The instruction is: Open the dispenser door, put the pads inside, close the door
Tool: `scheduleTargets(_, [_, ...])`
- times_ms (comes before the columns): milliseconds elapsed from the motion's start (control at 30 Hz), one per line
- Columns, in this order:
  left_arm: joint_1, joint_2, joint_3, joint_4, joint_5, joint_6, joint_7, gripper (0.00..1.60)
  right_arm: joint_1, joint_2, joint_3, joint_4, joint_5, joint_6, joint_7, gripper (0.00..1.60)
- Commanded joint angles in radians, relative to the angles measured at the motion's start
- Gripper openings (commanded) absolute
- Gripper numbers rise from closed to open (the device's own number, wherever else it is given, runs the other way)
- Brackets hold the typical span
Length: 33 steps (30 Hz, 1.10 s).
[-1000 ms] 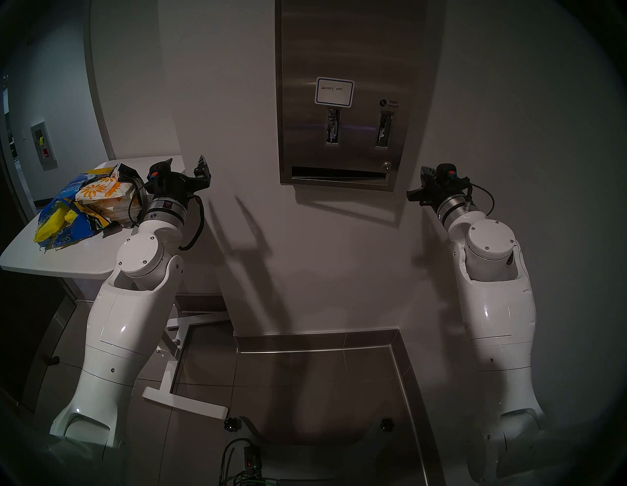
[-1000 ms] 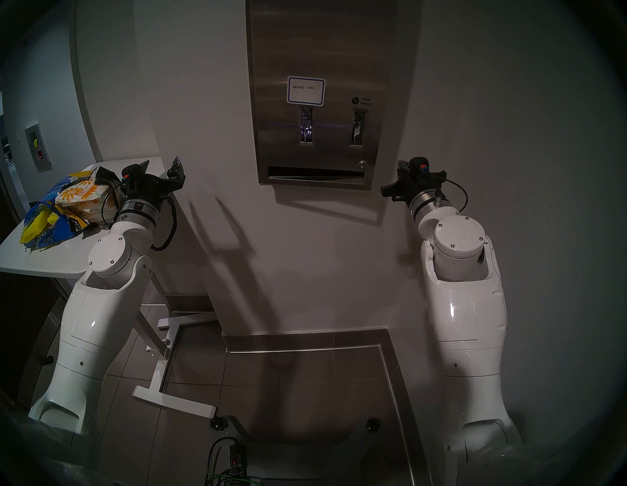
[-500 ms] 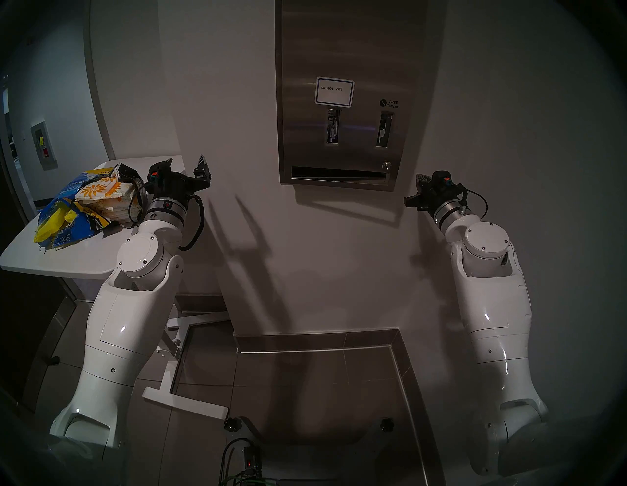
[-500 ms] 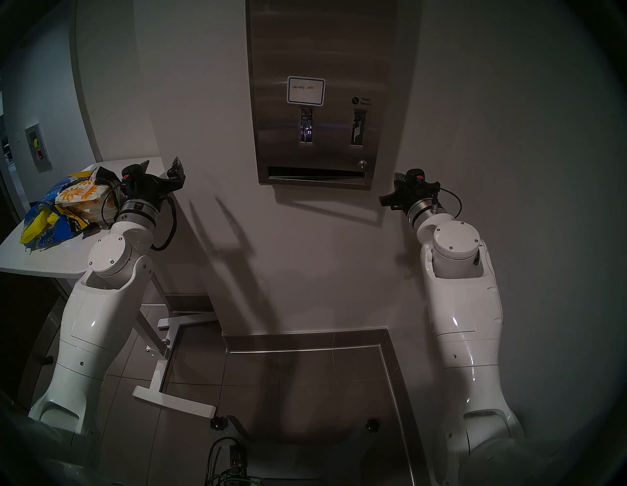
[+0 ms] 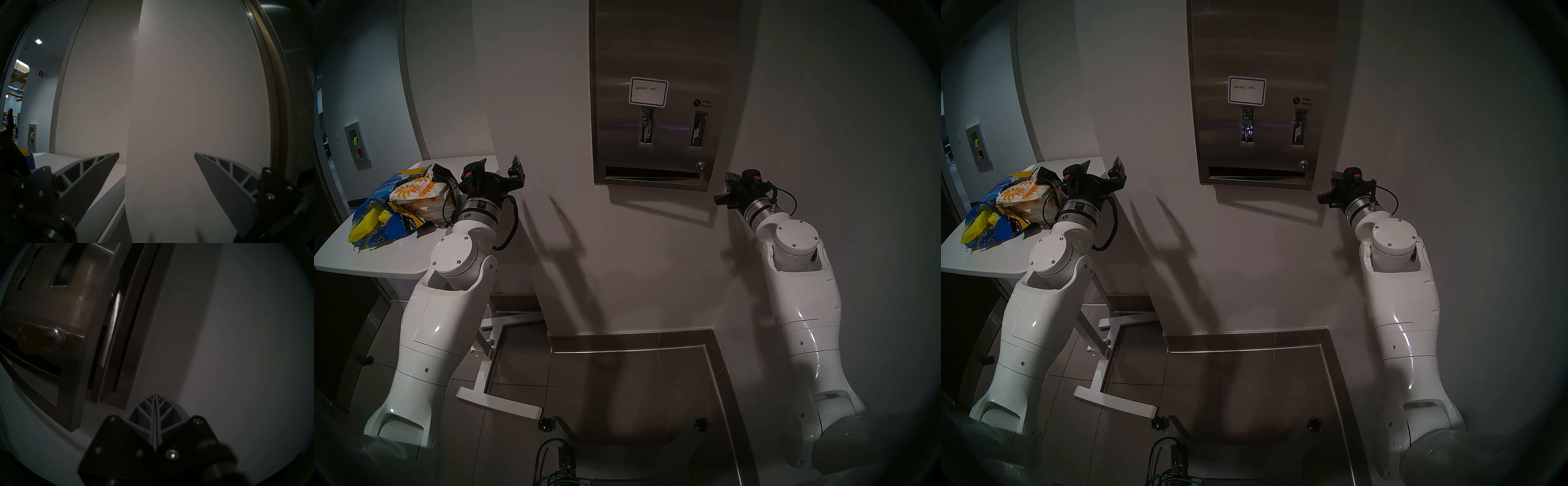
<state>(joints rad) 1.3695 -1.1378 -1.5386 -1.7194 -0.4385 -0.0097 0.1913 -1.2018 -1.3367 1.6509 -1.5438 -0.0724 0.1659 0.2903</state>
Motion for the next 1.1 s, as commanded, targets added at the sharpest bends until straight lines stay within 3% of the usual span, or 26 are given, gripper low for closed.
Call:
scheduleTargets(0, [-0.033, 0.000, -0.007, -0.027, 0.000, -0.011, 0.000, 1.60, 0.071, 0.011, -0.008, -0.003, 0.000, -0.035, 0.012, 0.00])
scheduleTargets(467, [-0.033, 0.000, -0.007, -0.027, 0.000, -0.011, 0.000, 1.60, 0.091, 0.034, -0.031, -0.005, 0.016, -0.033, 0.087, 0.00])
scheduleTargets(1067, [-0.033, 0.000, -0.007, -0.027, 0.000, -0.011, 0.000, 1.60, 0.034, 0.108, -0.019, -0.095, 0.052, 0.012, 0.241, 0.00])
